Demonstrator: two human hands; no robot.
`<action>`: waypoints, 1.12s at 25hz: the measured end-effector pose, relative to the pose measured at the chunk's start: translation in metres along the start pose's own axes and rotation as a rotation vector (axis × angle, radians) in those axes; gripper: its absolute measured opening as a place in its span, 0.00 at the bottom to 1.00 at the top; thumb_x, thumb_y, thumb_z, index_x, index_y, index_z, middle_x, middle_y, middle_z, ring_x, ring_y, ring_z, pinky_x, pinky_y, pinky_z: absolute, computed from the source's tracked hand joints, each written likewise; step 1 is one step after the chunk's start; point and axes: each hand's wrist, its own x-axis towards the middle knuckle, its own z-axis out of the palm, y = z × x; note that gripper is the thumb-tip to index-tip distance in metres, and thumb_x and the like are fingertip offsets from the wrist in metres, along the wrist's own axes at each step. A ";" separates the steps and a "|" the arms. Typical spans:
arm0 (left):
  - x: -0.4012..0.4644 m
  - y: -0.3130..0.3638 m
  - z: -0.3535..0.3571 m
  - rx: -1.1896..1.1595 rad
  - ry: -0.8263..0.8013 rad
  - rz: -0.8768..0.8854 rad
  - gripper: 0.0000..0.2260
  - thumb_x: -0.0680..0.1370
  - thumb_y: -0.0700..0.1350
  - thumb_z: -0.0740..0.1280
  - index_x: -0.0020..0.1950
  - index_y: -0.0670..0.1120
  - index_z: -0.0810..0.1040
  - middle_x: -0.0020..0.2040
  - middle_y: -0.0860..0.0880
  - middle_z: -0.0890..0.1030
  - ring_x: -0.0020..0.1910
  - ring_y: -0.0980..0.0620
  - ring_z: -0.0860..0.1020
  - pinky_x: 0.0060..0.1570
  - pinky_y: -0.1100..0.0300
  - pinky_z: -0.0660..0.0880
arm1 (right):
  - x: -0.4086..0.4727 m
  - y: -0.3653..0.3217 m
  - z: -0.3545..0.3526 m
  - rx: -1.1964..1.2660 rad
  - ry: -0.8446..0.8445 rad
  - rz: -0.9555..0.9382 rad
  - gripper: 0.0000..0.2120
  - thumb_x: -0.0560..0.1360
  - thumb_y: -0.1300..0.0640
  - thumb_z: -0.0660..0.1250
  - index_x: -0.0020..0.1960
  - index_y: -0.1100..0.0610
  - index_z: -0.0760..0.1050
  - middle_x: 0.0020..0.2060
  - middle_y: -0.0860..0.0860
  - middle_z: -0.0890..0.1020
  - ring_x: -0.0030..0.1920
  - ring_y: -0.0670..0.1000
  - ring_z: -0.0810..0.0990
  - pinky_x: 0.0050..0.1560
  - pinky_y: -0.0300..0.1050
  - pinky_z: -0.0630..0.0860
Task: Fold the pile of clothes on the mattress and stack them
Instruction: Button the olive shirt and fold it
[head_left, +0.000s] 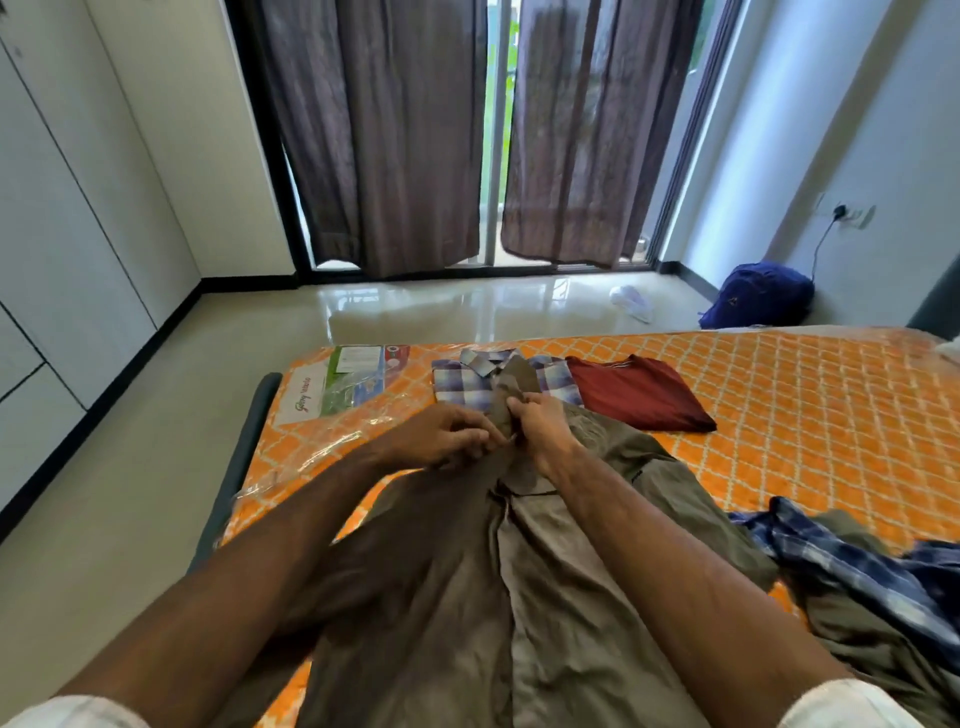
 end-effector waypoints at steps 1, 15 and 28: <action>0.002 0.013 -0.009 -0.033 0.038 -0.013 0.11 0.83 0.37 0.61 0.57 0.43 0.83 0.49 0.47 0.86 0.45 0.53 0.85 0.40 0.61 0.79 | -0.005 -0.016 -0.013 0.006 0.039 -0.036 0.10 0.83 0.62 0.61 0.47 0.61 0.80 0.40 0.57 0.83 0.42 0.55 0.82 0.40 0.47 0.80; 0.022 0.224 -0.052 0.153 0.503 0.342 0.24 0.70 0.61 0.75 0.59 0.48 0.82 0.54 0.53 0.83 0.54 0.56 0.81 0.59 0.53 0.77 | -0.182 -0.304 -0.129 -0.490 -0.403 -0.616 0.09 0.75 0.58 0.67 0.49 0.65 0.78 0.36 0.57 0.76 0.34 0.49 0.76 0.36 0.39 0.76; -0.009 0.347 -0.107 0.385 0.594 0.588 0.03 0.77 0.46 0.69 0.49 0.49 0.81 0.45 0.51 0.82 0.47 0.52 0.81 0.52 0.46 0.77 | -0.234 -0.313 -0.120 -0.906 -0.115 -1.066 0.17 0.71 0.43 0.78 0.53 0.53 0.81 0.43 0.47 0.85 0.45 0.43 0.82 0.48 0.41 0.76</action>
